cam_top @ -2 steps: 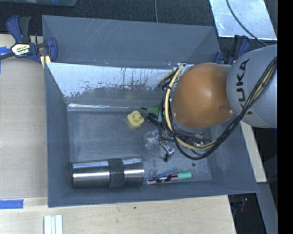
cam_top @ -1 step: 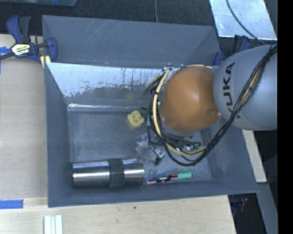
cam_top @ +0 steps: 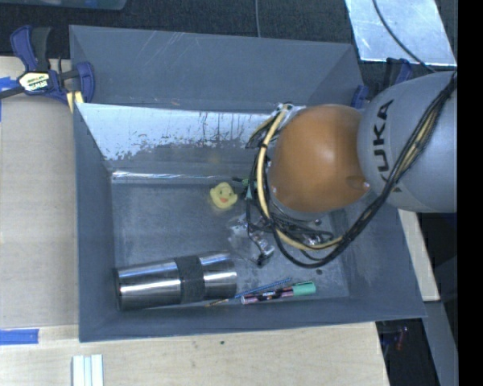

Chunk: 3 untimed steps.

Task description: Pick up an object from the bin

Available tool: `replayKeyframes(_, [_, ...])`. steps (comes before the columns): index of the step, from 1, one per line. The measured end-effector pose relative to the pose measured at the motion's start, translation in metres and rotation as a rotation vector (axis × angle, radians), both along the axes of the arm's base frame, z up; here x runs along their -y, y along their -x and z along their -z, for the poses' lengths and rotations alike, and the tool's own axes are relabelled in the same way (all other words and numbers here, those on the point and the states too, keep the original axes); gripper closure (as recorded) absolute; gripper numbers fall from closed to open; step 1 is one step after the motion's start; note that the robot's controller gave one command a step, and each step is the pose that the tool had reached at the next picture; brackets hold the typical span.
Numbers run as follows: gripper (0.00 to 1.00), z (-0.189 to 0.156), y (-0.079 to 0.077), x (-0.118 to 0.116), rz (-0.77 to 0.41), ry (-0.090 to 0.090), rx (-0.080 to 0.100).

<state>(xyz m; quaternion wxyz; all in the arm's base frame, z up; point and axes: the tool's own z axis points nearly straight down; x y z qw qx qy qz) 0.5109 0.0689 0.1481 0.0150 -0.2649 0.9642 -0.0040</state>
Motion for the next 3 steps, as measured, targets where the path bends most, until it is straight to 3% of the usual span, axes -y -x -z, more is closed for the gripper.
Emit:
replayKeyframes(1, [1.0,-0.001,0.0,-0.02,-0.108,0.018,-0.001])
replayKeyframes(2, [1.0,0.003,0.003,-0.025,-0.145,0.027,0.015])
replayKeyframes(3, [1.0,0.003,0.014,-0.026,-0.02,0.038,0.011])
